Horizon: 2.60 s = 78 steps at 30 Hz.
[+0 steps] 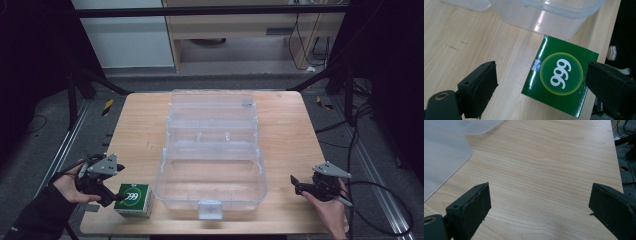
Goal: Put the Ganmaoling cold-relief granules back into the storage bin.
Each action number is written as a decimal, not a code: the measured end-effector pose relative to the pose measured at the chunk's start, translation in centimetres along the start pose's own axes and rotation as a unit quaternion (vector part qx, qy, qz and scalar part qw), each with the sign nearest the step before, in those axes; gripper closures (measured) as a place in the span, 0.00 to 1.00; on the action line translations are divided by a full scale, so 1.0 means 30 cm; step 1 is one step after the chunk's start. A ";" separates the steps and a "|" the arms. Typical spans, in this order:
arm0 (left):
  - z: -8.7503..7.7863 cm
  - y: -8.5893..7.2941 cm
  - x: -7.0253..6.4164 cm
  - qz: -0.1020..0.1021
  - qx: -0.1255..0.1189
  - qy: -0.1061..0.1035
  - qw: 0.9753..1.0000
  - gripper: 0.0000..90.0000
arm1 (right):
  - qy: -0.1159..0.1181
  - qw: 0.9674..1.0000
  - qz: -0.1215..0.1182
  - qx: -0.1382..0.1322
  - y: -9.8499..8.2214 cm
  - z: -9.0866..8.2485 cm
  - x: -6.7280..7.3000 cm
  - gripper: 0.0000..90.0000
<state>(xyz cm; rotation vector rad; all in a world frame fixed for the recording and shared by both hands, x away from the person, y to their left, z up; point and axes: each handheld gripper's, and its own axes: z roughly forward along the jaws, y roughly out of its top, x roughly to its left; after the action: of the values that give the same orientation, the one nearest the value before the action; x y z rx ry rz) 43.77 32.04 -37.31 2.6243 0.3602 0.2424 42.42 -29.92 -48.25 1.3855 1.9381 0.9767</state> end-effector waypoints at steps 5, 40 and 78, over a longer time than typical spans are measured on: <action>0.020 0.010 -0.015 0.020 0.016 -0.009 1.000 0.11 | 0.000 1.000 -0.004 0.001 -0.001 0.002 -0.001 0.05; 0.149 0.015 -0.051 0.060 0.082 -0.042 0.994 0.05 | 0.009 1.000 -0.011 0.019 -0.007 0.016 0.005 0.03; 0.212 0.009 -0.049 0.055 0.129 -0.064 0.988 0.15 | 0.014 0.999 -0.021 0.024 -0.007 0.024 0.008 0.03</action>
<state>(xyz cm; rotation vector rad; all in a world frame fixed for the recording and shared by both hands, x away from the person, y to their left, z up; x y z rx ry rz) 43.92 28.62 -42.86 2.9015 0.2136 0.0652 42.79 -29.58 -48.85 1.3590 2.0141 0.9411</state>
